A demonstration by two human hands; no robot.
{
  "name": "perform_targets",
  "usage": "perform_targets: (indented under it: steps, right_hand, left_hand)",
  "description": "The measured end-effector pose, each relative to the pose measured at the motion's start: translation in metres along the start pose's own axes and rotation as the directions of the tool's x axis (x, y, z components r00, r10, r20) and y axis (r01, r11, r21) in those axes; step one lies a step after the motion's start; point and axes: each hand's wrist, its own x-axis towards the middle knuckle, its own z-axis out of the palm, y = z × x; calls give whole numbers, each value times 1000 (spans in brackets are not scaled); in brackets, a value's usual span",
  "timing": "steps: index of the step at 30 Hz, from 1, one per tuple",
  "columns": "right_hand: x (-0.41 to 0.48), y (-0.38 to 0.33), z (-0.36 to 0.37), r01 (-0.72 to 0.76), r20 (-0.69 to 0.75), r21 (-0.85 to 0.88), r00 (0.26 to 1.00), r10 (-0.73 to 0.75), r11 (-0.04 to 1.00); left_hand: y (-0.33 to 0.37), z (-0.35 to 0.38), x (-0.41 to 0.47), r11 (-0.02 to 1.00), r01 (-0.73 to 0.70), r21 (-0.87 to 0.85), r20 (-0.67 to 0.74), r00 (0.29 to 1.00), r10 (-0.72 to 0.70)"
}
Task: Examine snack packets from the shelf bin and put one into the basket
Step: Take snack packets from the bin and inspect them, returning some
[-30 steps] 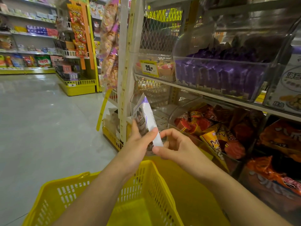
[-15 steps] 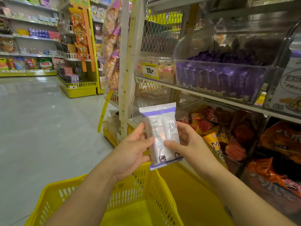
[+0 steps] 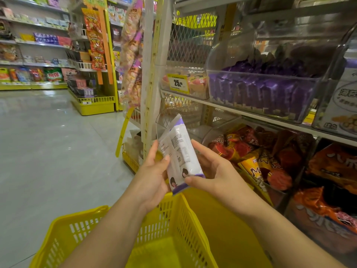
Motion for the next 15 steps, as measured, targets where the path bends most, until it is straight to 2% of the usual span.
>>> perform_targets:
  steps: [3, 6, 8, 10, 12, 15]
  right_hand:
    - [0, -3, -2, -53, -41, 149, 997, 60, 987]
    - [1, -2, -2, -101, -98, 224, 987, 125, 969]
    - [1, 1, -1, -105, -146, 222, 979, 139, 969]
    - [1, 2, -2, -108, -164, 176, 977, 137, 978]
    - [0, 2, -1, -117, -132, 87, 983, 128, 989]
    - [-1, 2, 0, -115, -82, 34, 990, 118, 993]
  left_hand:
    - [3, 2, -1, 996, 45, -74, -42, 998, -48]
    - [3, 2, -1, 995, 93, -19, -75, 993, -94]
    - [3, 2, -1, 991, 131, 35, -77, 989, -128]
    - [2, 1, -2, 974, 151, 167, -27, 989, -148]
    - [2, 2, -4, 935, 143, 323, -1, 989, -150]
    - [3, 0, -5, 918, 92, 385, -2, 995, -99]
